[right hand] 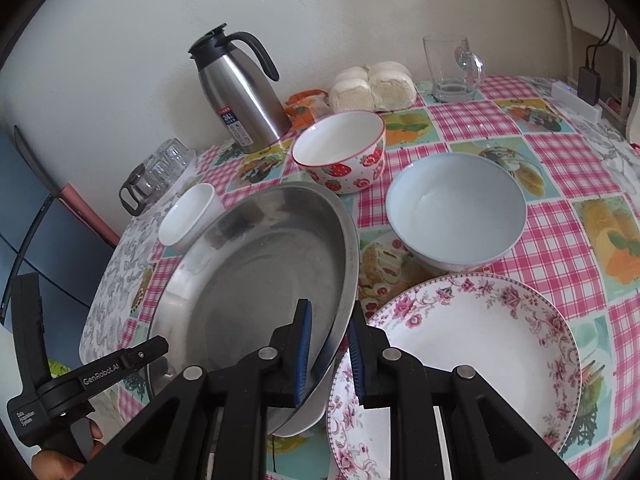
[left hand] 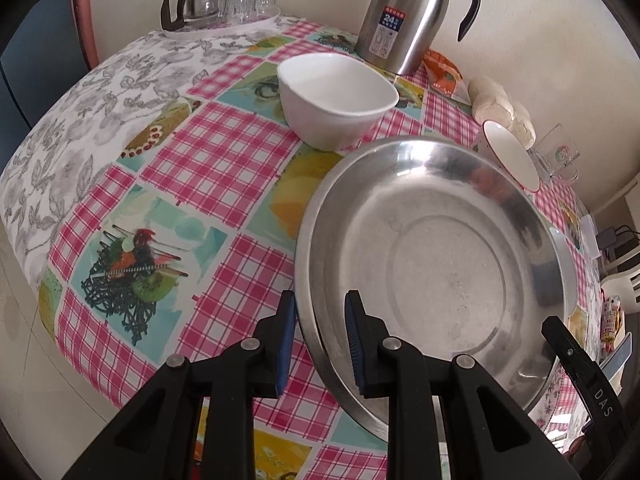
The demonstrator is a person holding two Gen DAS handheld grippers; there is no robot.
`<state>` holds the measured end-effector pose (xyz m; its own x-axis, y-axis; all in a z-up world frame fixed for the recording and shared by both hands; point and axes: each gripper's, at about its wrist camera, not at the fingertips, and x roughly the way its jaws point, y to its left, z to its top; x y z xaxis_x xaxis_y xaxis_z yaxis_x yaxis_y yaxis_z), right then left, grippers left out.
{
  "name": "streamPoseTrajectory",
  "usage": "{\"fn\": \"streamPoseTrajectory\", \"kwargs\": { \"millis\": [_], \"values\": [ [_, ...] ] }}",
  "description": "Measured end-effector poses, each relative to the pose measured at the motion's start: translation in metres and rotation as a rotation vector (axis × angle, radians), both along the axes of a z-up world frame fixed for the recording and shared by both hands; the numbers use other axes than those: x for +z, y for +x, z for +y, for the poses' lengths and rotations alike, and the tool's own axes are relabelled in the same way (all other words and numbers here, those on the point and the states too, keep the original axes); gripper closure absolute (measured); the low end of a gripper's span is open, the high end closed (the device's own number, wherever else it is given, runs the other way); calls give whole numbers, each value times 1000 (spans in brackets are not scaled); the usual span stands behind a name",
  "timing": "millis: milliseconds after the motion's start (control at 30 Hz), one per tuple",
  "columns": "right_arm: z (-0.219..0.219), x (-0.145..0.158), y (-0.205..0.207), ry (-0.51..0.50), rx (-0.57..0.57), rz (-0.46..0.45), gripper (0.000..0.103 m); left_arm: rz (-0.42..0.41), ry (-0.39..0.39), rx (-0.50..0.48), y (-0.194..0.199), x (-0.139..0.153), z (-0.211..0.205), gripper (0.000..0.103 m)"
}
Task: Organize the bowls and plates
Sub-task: 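Carry the held steel tray across the table with both grippers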
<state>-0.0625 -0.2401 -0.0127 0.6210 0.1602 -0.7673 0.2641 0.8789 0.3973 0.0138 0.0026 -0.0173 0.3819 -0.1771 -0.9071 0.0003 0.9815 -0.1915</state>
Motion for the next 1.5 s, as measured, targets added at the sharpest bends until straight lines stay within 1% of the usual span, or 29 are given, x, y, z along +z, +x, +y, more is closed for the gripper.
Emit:
{"fn": "streamPoseTrajectory", "kwargs": {
  "millis": [200, 333, 500, 800, 967, 1100, 1500],
  "values": [
    [-5, -13, 0, 36, -12, 69, 83, -3, 17, -6, 0, 1, -1, 79],
    [-4, -23, 0, 81, -10, 124, 83, -8, 23, 9, 0, 3, 3, 79],
    [5, -25, 2, 61, 24, 141, 83, -13, 25, 28, 1, 4, 8, 79],
    [7, -25, 2, 36, 24, 164, 83, 10, 41, -10, -1, 1, 0, 79],
    [5, -24, 1, 46, 22, 164, 83, 21, 44, -19, -2, 0, 1, 79],
    [8, -19, -2, 31, 27, 153, 83, 17, 49, -25, -4, 1, 1, 79],
    [14, -12, -9, 27, 37, 162, 83, 17, 14, -17, -10, 6, 8, 79]
  ]
}}
